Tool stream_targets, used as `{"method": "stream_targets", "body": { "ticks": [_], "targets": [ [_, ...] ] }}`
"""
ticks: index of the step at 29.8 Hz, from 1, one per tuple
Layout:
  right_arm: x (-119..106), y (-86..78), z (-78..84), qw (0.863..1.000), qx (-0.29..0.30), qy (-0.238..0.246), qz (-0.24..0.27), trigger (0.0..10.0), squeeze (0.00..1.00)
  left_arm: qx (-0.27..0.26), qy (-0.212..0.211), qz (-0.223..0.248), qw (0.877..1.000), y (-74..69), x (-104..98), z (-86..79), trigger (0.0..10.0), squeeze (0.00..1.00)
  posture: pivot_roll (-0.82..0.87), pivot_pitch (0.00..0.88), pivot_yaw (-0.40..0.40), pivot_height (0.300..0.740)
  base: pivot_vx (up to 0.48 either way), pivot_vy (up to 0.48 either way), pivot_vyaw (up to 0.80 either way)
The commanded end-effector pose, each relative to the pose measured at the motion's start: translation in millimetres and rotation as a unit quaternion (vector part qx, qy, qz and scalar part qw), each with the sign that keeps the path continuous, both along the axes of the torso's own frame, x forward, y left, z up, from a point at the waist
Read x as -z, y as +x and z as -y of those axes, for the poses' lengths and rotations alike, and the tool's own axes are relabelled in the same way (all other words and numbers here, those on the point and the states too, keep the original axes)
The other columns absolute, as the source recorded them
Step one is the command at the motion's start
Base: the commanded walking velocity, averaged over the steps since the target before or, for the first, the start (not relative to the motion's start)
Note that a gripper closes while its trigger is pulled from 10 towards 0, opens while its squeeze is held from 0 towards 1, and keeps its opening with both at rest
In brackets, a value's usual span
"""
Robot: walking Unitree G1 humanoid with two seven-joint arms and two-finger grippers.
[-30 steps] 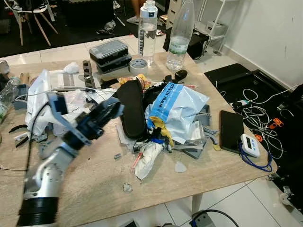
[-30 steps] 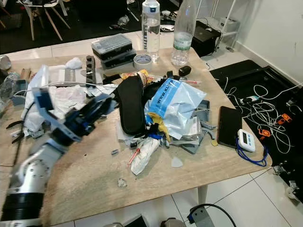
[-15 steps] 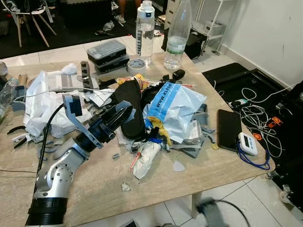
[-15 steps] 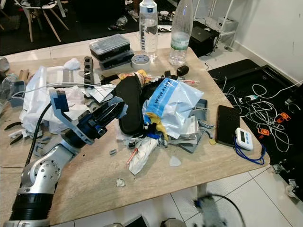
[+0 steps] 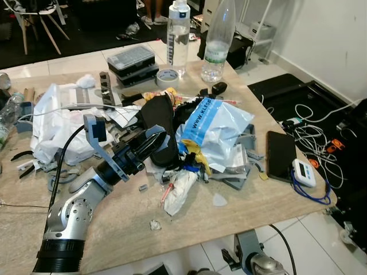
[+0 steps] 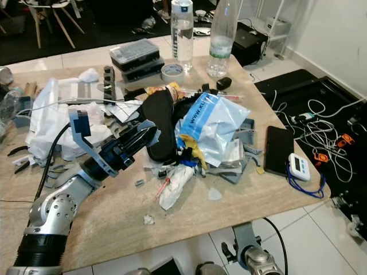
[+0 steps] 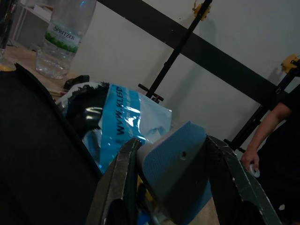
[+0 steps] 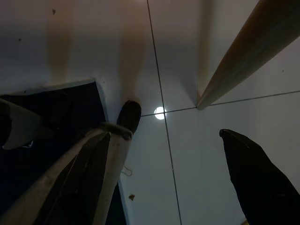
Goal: Picking trash to rubbish bin
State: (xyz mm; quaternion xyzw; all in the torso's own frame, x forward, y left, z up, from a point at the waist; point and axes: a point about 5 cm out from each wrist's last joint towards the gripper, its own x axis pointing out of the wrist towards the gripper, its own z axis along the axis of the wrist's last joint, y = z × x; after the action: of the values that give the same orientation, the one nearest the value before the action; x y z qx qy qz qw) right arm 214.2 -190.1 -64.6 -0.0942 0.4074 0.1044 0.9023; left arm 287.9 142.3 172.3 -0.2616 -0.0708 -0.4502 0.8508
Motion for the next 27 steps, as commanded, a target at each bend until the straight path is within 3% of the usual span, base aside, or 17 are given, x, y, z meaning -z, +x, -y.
{"method": "stream_targets", "body": {
  "ticks": [1, 17, 27],
  "targets": [
    [2, -2.8, -1.2, 1.0, -0.006, 0.0, -0.003, 10.0, 0.0, 0.007, 0.003, 0.002, 1.0, -1.1, 1, 4.4, 10.0, 0.0, 0.03, 0.082, -0.006, 0.74, -0.356, 0.0, 0.0],
    [-1, 4.3, -9.3, 1.0, -0.022, 0.002, 0.003, 10.0, 0.0, 0.01, 0.016, -0.004, 1.0, -1.6, 8, 7.2, 10.0, 0.0, 0.03, 0.076, -0.005, 0.74, -0.366, 0.0, 0.0],
    [-6, 12.9, -21.8, 0.999, -0.041, 0.014, 0.02, 10.0, 0.0, -0.004, 0.028, -0.017, 0.999, -3.0, 15, -0.3, 10.0, 0.0, 0.03, 0.088, -0.006, 0.74, -0.368, 0.0, 0.0]
  ]
}}
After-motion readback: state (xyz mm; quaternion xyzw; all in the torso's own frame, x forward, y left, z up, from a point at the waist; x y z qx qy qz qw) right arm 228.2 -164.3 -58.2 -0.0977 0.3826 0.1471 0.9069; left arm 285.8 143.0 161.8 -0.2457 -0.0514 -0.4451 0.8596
